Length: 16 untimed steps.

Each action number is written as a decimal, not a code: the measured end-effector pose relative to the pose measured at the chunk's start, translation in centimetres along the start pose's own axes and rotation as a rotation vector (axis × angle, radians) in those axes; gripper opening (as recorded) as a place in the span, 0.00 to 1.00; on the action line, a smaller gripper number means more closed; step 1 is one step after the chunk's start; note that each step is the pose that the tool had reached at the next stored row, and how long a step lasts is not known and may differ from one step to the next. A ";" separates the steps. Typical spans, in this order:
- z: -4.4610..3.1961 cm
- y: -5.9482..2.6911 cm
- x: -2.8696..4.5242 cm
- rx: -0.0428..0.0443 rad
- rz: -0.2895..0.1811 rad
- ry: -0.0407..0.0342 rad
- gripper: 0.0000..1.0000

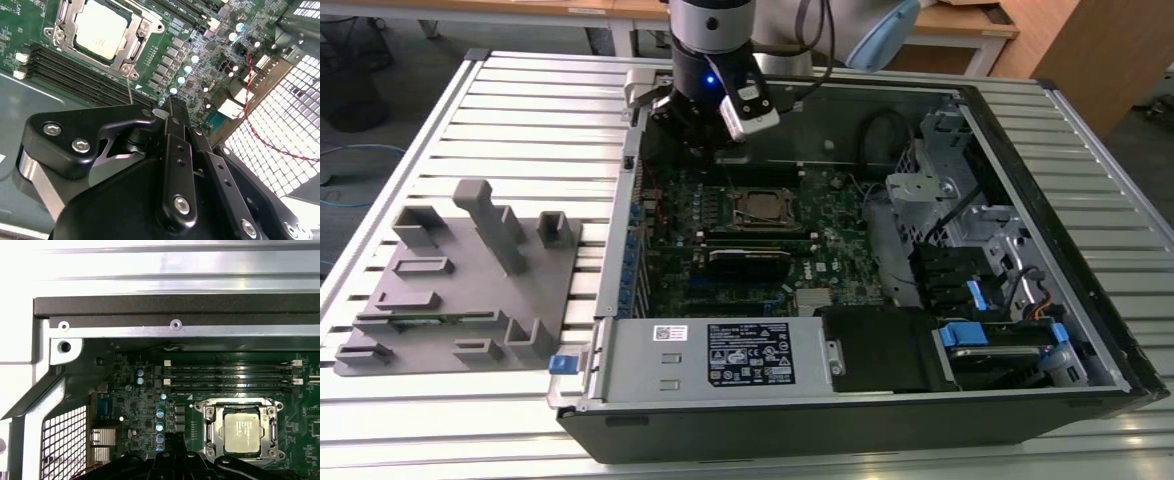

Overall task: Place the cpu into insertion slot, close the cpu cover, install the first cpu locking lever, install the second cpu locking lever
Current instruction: 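Install the first cpu locking lever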

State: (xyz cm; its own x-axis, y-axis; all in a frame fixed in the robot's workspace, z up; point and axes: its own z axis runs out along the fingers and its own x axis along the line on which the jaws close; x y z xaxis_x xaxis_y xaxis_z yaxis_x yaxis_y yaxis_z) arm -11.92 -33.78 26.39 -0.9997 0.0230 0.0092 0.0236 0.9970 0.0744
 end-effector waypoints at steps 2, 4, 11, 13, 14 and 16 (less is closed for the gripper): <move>0.00 0.00 0.00 0.0000 0.000 0.0001 0.11; 0.02 0.00 0.00 -0.0016 0.000 0.0001 0.11; 0.26 0.35 -0.03 -0.0022 0.000 0.0001 0.11; 0.35 0.56 -0.03 -0.0021 0.000 0.0001 0.11; 0.40 0.71 -0.03 -0.0022 0.000 0.0001 0.11; 0.50 1.00 -0.03 -0.0022 0.000 0.0000 0.11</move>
State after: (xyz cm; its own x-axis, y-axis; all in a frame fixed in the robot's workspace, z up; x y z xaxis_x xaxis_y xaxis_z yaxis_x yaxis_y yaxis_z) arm -11.87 -32.74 25.97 -0.9997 0.0230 0.0093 0.0237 0.9968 0.0766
